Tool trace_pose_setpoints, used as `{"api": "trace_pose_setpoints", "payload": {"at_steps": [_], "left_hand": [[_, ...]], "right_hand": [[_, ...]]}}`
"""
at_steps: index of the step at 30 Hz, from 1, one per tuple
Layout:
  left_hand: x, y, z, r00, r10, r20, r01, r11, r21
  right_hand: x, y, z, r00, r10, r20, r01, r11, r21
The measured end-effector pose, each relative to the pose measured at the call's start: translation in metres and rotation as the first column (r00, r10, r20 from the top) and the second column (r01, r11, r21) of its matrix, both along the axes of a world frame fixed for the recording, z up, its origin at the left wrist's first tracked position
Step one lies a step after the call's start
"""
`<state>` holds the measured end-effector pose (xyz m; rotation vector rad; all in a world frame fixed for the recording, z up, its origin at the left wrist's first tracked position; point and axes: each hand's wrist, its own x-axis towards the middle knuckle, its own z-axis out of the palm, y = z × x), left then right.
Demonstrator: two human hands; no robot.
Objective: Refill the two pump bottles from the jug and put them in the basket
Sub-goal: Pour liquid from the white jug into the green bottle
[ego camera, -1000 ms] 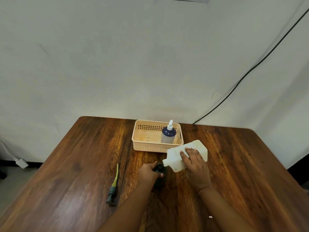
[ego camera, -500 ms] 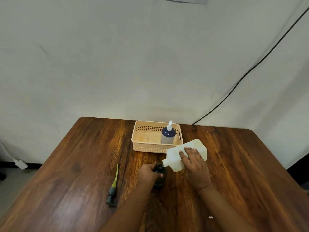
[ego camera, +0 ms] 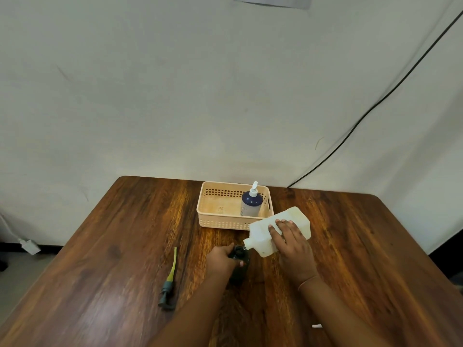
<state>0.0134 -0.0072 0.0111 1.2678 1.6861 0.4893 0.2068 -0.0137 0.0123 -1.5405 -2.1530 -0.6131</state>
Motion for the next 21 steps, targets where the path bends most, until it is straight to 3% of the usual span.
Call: {"api": "trace_pose_setpoints", "payload": {"at_steps": [15, 21], "left_hand": [[0.0, 0.001, -0.003, 0.999, 0.034, 0.002, -0.034, 0.999, -0.006], [0.001, 0.0, -0.003, 0.999, 0.044, 0.014, -0.044, 0.999, 0.002]], "right_hand": [[-0.002, -0.004, -0.006, 0.999, -0.035, -0.027, 0.035, 0.999, -0.014], [-0.012, -0.018, -0.012, 0.971, -0.142, -0.191, 0.128, 0.988, -0.085]]}}
